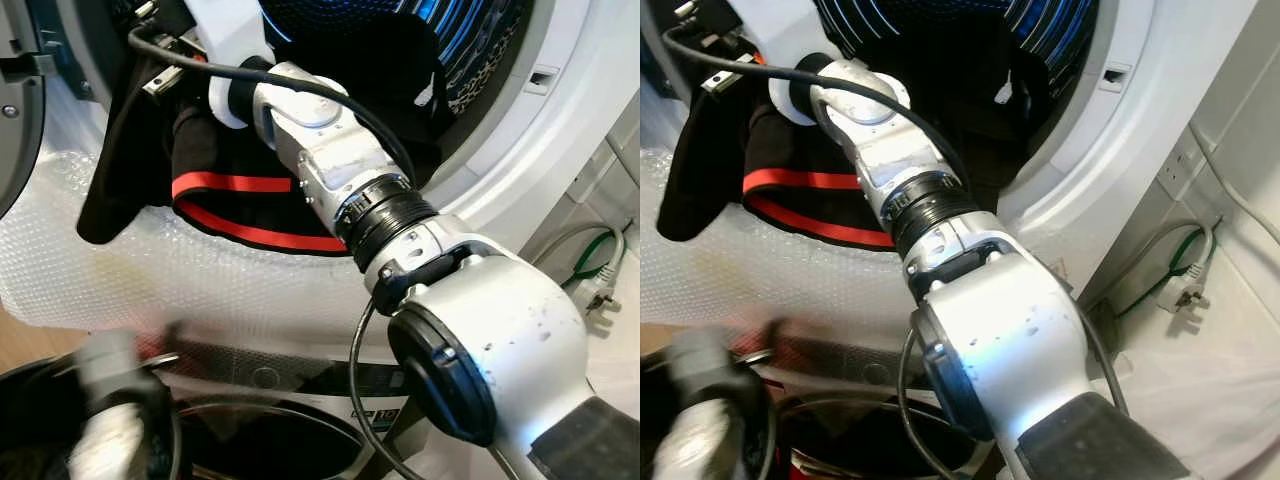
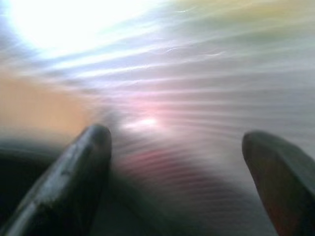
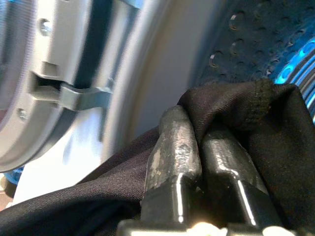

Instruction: Clothes washing

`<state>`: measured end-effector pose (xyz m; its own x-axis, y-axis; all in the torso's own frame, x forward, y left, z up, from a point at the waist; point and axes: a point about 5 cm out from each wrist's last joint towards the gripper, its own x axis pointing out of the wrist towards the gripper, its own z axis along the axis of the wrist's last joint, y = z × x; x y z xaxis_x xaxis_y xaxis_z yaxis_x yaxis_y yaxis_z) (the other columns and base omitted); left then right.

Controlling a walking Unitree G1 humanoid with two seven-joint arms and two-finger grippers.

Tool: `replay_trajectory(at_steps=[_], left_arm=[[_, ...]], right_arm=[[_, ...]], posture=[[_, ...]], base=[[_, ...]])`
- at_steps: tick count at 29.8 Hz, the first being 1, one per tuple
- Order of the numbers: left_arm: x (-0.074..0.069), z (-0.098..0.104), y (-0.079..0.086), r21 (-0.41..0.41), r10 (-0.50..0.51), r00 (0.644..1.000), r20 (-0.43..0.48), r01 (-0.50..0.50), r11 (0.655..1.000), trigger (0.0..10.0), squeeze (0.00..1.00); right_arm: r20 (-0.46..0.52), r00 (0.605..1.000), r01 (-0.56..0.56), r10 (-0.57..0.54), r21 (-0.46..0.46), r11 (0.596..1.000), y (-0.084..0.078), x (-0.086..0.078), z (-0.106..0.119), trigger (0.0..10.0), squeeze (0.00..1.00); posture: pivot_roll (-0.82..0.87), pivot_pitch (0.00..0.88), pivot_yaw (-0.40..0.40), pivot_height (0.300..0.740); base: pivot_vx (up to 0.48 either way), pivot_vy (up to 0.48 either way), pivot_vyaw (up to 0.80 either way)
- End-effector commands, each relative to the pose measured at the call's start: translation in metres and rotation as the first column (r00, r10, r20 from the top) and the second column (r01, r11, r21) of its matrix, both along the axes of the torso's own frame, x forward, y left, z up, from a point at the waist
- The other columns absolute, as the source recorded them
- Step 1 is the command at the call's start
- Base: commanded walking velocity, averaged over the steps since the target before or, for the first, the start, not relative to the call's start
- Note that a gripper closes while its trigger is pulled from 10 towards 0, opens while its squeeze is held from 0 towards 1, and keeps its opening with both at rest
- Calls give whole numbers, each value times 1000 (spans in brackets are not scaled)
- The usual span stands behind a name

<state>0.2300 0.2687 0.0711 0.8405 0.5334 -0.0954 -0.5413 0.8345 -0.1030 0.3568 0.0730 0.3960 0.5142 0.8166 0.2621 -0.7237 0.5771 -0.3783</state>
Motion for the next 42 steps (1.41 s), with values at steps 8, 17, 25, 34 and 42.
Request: replay_trajectory(at_steps=[8,17,25,34,42], left_arm=[[-34,-28,-5,-20,28,982,-185,-33,999,10000,0],[-11,31,-83,140,-669,743,37,659,739,10000,0],[-36,64,-119,75,-974,211,-77,976,206,10000,0],[-10,77,-146,136,-989,68,-133,989,50,10000,0],[-1,67,-156,99,-974,196,-114,978,185,10000,0]], right_arm=[[31,999,21,-22,22,1000,-5,0,12,0,0],[14,1000,25,-25,37,999,-6,2,8,0,0],[-2,1000,31,-31,44,999,-8,4,4,0,0],[66,983,165,-170,87,983,-22,7,30,0,0],[132,823,536,-552,139,833,-87,28,58,0,0]], posture=[[207,0,-135,740],[207,0,-121,740],[214,0,-109,740],[226,0,-99,740],[230,0,-127,740]], base=[[0,0,0],[0,0,0],[0,0,0],[0,0,0],[0,0,0]])
